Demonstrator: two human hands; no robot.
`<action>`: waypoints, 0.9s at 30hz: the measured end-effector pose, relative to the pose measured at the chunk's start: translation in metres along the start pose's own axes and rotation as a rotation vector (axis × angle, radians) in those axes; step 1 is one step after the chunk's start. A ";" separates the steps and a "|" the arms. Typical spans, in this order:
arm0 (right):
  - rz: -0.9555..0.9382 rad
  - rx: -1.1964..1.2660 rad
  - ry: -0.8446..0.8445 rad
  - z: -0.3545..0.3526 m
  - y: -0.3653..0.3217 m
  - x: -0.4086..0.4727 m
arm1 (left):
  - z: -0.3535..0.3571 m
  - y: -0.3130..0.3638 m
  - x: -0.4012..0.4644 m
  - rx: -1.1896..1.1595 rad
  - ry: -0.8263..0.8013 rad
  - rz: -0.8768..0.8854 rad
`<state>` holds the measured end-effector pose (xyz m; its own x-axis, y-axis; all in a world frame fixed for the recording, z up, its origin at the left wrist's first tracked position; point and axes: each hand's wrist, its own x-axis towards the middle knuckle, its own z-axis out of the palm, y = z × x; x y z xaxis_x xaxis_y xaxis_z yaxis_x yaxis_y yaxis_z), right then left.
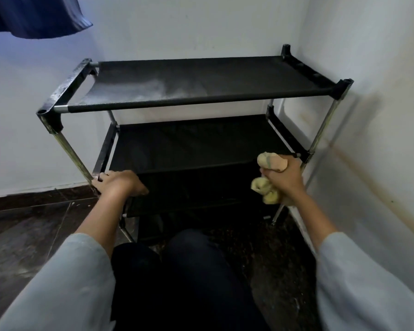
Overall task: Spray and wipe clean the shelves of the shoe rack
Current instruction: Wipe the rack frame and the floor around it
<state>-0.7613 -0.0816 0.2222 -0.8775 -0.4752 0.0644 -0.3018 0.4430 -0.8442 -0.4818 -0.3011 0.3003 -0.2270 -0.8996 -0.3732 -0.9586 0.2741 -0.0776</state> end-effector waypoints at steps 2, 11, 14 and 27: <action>0.103 0.209 0.110 0.020 -0.008 -0.018 | 0.009 0.023 -0.006 -0.030 0.032 0.090; -0.288 0.090 0.195 0.116 -0.058 -0.067 | 0.034 0.098 -0.007 -0.329 0.175 0.754; -0.258 0.070 0.288 0.107 -0.027 -0.056 | 0.034 0.094 0.006 -0.399 0.235 0.760; -0.173 0.488 0.493 0.137 -0.024 -0.058 | 0.030 0.106 0.017 -0.486 0.298 0.637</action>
<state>-0.6525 -0.1689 0.1663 -0.9331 -0.0580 0.3550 -0.3522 -0.0534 -0.9344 -0.5825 -0.2769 0.2580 -0.7181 -0.6939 0.0533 -0.5844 0.6428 0.4952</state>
